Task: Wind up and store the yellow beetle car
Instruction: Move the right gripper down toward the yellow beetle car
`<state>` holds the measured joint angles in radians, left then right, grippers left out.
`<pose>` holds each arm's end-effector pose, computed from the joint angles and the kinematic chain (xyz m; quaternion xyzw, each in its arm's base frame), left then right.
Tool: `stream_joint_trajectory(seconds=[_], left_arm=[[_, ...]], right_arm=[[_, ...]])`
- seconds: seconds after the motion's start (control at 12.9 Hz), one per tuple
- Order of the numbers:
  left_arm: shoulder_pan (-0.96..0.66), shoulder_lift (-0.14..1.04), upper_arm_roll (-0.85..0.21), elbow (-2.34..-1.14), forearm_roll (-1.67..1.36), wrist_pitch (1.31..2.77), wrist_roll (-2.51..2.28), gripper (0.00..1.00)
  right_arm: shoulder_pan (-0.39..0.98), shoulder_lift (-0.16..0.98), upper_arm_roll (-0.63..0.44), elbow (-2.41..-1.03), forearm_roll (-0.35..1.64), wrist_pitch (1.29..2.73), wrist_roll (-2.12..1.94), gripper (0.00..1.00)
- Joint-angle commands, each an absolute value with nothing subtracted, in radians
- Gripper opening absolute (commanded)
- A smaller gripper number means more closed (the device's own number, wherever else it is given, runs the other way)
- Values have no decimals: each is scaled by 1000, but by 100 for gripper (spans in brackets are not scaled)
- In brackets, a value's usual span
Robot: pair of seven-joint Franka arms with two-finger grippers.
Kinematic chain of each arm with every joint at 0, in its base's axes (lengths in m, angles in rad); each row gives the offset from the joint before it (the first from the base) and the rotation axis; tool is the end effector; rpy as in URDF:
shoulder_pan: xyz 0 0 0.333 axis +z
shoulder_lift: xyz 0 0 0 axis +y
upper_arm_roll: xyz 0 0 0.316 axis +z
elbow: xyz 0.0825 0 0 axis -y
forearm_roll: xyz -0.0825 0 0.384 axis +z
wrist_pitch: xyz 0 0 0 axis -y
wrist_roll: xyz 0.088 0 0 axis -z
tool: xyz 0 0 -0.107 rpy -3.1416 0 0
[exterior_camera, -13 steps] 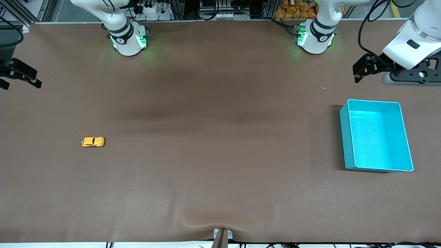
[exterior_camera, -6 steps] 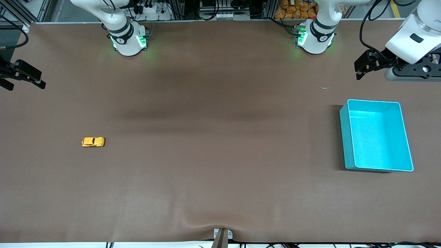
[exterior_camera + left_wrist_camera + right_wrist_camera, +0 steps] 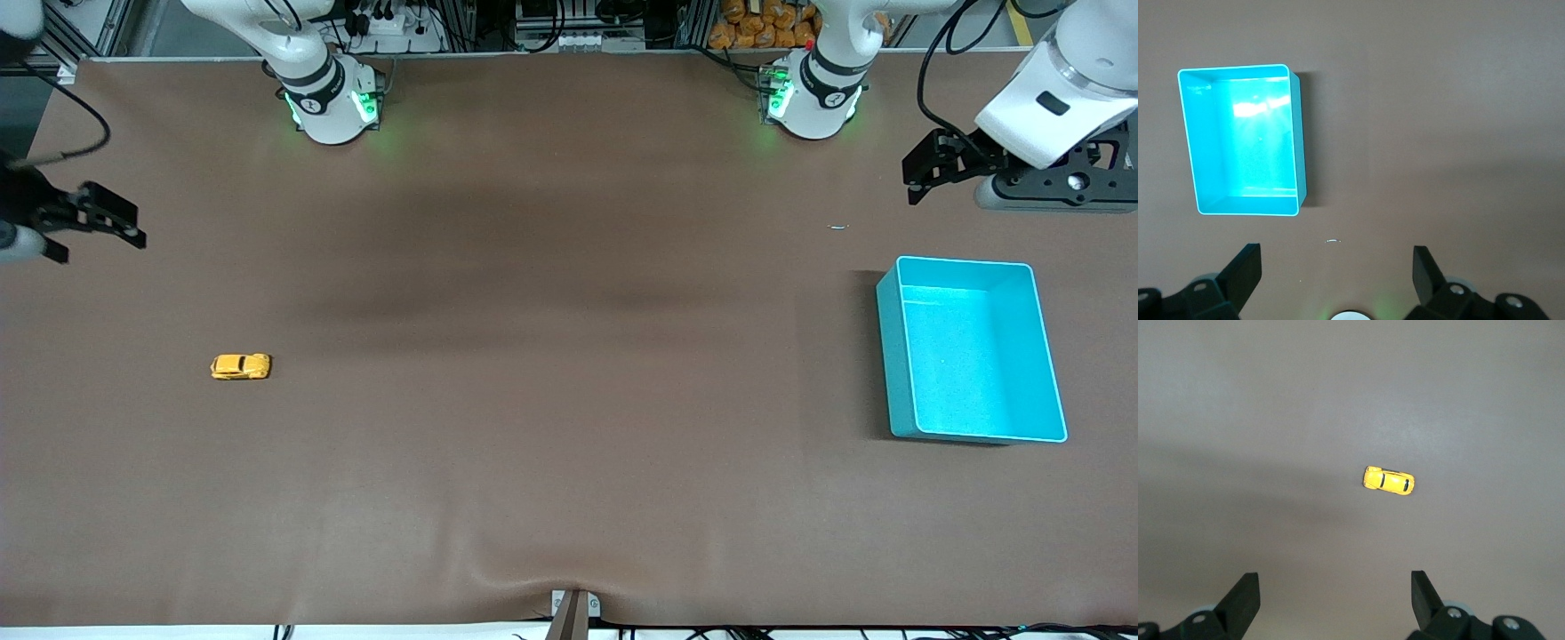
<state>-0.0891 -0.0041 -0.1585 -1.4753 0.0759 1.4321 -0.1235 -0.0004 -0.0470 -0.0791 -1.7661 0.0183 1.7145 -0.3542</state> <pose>0.5245 -0.1236 0.6596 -0.9974 0.0574 0.0122 0.0409 0.5454 -0.0426 0.5699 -0.9907 -0.1356 0.0000 0.0112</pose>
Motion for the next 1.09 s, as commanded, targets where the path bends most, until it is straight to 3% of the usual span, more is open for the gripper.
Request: stream_joint_trajectory(seconds=[0.0,0.31,0.7,1.01], left_arm=[[-95,-12,-181,-1488,72,1439,-138,100],[-86,-2,-181,-1491,66,1439,-133,100],[-86,11,-184,-1489,64,1439,-137,100],[-86,20,-184,-1494,64,1439,-137,100]], right_arm=[[-18,-80,-67,-1946,8,1872,-498,100],[-21,-23,-67,-2118,0,2149,-871,100],[-58,139,-67,-2148,-11,2287,-1375,100],[-57,248,-69,-2143,-9,2354,-1508,100]])
